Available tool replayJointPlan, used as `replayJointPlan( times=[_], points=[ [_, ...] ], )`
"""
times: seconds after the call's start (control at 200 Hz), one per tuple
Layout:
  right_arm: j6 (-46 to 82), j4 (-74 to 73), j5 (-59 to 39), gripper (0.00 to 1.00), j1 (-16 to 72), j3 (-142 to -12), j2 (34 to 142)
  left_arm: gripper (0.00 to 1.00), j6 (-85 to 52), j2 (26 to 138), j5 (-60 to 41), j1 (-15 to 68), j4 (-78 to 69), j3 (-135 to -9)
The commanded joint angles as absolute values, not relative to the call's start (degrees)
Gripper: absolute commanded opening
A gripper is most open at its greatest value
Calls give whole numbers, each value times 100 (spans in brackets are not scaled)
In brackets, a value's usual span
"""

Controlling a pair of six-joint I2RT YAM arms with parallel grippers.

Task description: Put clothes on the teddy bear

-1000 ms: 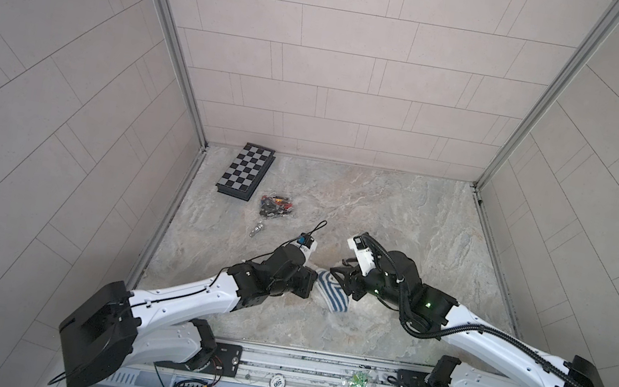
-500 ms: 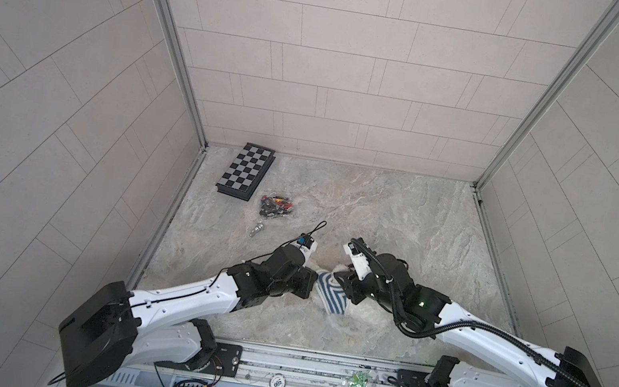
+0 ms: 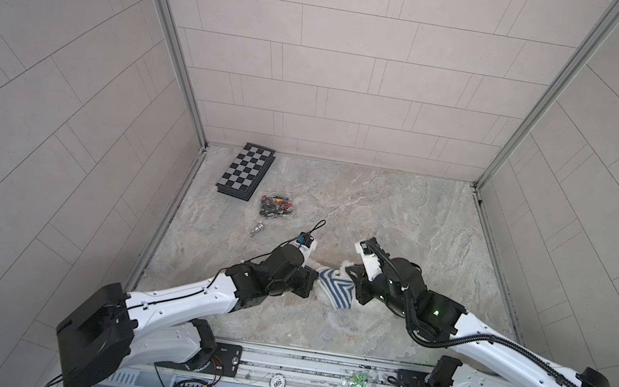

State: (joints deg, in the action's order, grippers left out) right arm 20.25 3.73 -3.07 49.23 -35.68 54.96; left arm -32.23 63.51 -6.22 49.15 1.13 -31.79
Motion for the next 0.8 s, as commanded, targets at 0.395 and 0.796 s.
replayJointPlan(
  times=[0.395,0.796],
  points=[
    [2819,-394,91,1,4544,-3072,5687,0,-3054,6454,-135,5072,597,-3330],
    [2716,-549,300,1,4399,-2997,6011,27,-2715,6066,1541,5838,1622,-3996]
  ],
)
